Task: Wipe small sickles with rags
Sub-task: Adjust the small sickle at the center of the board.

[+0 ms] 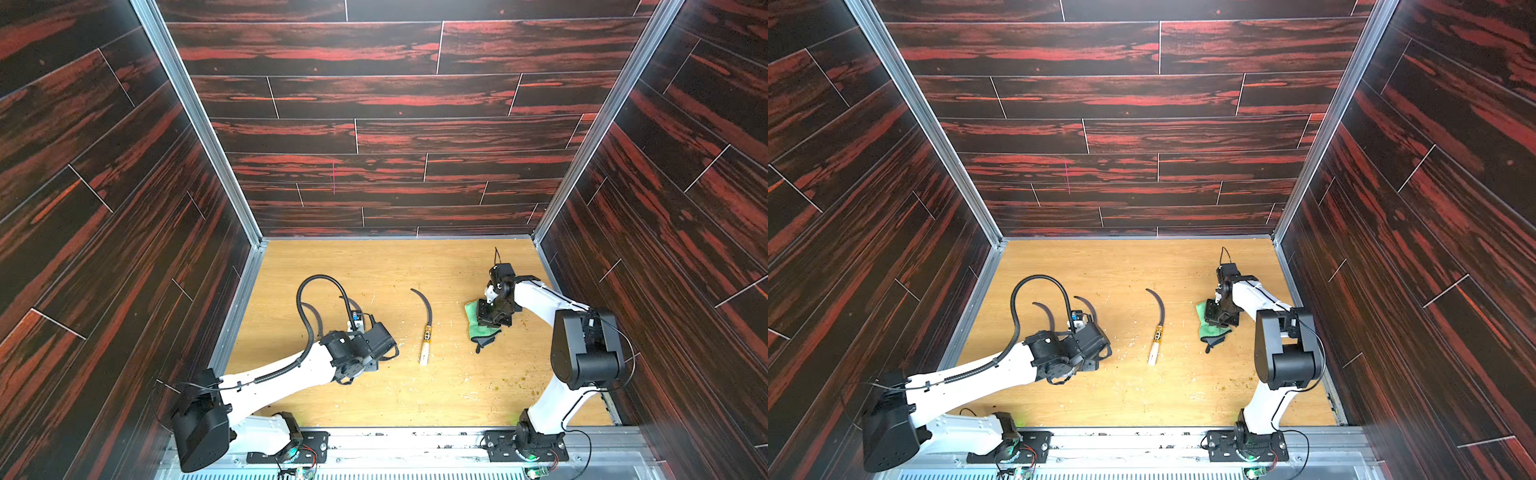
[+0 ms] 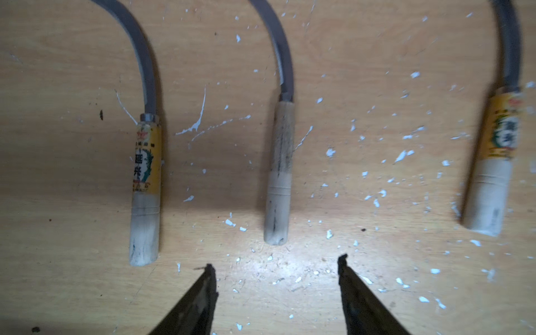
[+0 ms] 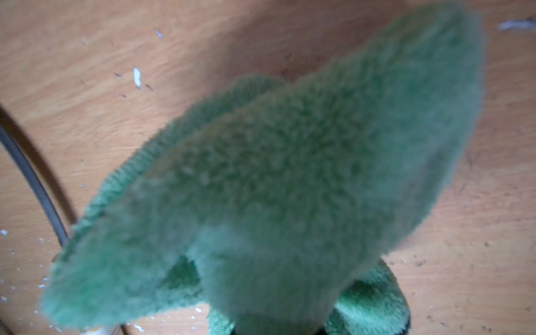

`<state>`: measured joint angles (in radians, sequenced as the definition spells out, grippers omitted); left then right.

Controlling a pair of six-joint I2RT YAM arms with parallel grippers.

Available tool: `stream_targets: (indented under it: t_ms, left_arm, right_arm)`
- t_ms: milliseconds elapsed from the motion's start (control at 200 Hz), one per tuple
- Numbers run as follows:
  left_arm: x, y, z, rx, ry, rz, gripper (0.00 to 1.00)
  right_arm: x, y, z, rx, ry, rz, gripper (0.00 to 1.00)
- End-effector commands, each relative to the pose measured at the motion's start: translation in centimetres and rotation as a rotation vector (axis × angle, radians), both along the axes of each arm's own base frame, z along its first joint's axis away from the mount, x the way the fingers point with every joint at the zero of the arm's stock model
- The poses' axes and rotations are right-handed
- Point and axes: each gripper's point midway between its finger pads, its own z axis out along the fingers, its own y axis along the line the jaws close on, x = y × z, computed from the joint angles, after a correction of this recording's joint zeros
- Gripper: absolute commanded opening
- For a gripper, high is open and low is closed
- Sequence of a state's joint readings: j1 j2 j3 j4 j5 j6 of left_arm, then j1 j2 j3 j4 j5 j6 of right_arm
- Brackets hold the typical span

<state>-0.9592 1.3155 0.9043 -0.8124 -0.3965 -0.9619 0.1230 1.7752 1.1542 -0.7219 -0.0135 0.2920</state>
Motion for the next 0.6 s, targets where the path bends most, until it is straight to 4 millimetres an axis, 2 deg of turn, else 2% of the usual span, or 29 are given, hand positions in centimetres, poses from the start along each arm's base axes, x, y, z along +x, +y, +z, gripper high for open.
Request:
stream_targets:
  t_ms: [0, 100, 155, 185, 436, 591]
  left_arm:
    - [0.0, 1.0, -1.7, 0.042, 0.009, 0.030, 0.65]
    - [0.3, 0.5, -3.1, 0.016, 0.029, 0.034, 0.58]
    - [0.6, 0.2, -3.7, 0.002, 0.034, 0.037, 0.44]
    - [0.7, 0.1, -4.0, -0.007, 0.041, 0.038, 0.40]
    - [1.2, 0.1, -5.8, -0.020, 0.096, 0.037, 0.40]
    - [0.8, 0.1, -6.7, -0.008, 0.128, 0.024, 0.42]
  right_arm:
    - [-0.5, 0.3, -0.9, -0.014, 0.046, 0.016, 0.13]
    - [-0.4, 0.5, -0.8, -0.014, 0.043, 0.023, 0.13]
    - [-0.4, 0.7, -0.7, -0.013, 0.042, 0.025, 0.13]
    - [-0.4, 0.7, -0.6, -0.015, 0.040, 0.027, 0.13]
    - [-0.3, 0.8, -0.2, -0.018, 0.035, 0.029, 0.12]
    - [-0.3, 0.9, -0.1, -0.018, 0.033, 0.032, 0.12]
